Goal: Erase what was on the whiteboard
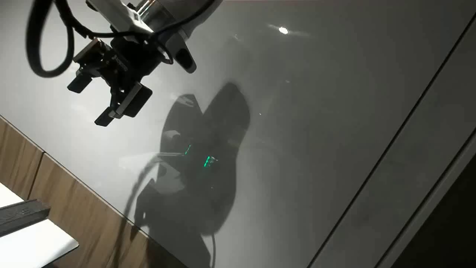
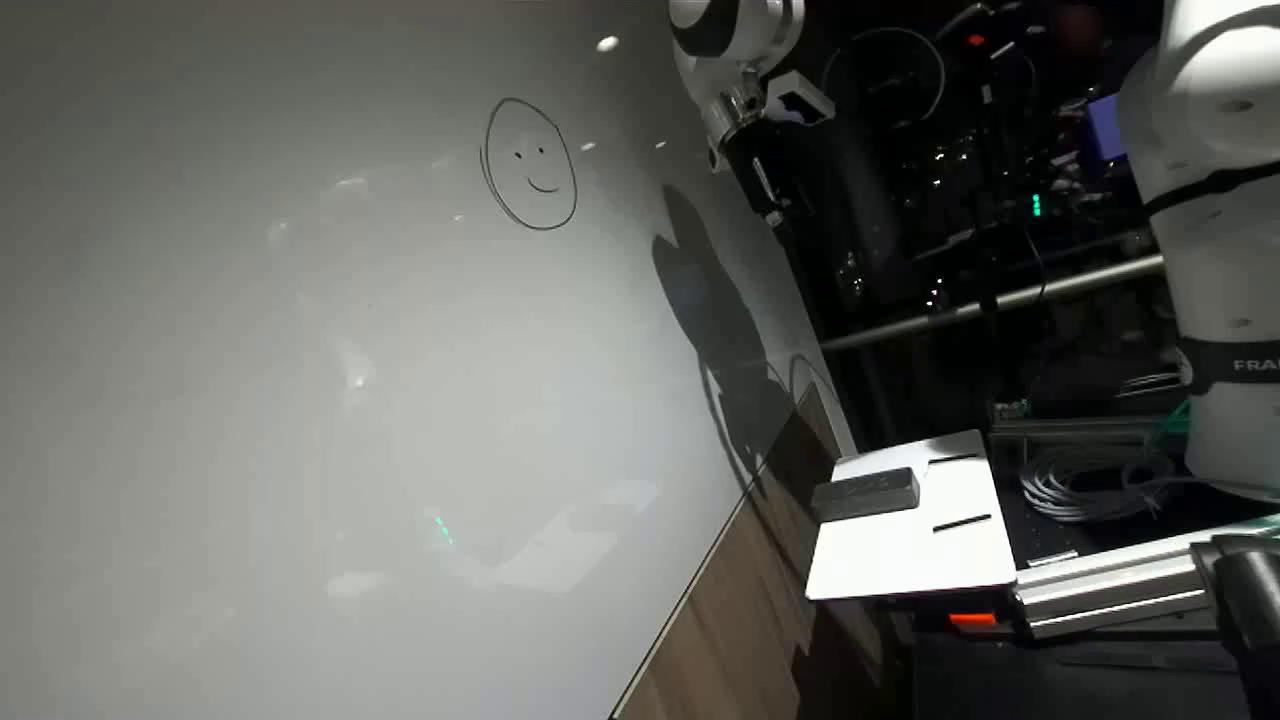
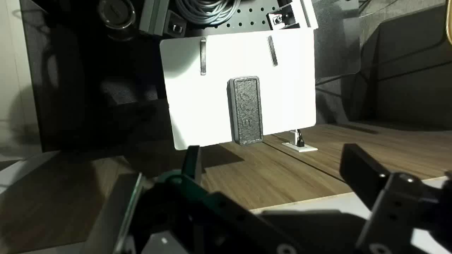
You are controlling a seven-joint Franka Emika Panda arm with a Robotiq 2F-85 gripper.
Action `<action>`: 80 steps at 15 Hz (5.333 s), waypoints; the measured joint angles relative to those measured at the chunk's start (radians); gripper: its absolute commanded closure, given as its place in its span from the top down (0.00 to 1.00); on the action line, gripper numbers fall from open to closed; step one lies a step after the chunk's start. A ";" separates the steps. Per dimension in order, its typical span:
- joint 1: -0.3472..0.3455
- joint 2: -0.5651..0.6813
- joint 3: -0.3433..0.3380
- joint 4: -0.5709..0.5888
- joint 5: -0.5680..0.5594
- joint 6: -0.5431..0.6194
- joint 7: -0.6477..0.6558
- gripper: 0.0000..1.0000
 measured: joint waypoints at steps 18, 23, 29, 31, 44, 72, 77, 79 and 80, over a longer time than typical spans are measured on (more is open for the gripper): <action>-0.015 -0.133 0.068 -0.195 0.002 0.214 0.002 1.00; -0.004 -0.310 0.138 -0.441 0.002 0.409 0.027 1.00; 0.107 -0.314 0.304 -0.564 0.002 0.646 0.161 1.00; 0.127 -0.254 0.353 -0.565 -0.002 0.721 0.215 1.00; 0.035 0.197 0.393 -0.560 -0.194 0.904 0.427 1.00; 0.060 0.395 0.298 -0.491 -0.296 1.103 0.373 1.00; 0.060 0.443 0.293 -0.471 -0.295 1.103 0.373 1.00; 0.060 0.453 0.293 -0.464 -0.295 1.103 0.373 0.74; 0.060 0.456 0.292 -0.461 -0.295 1.103 0.373 0.69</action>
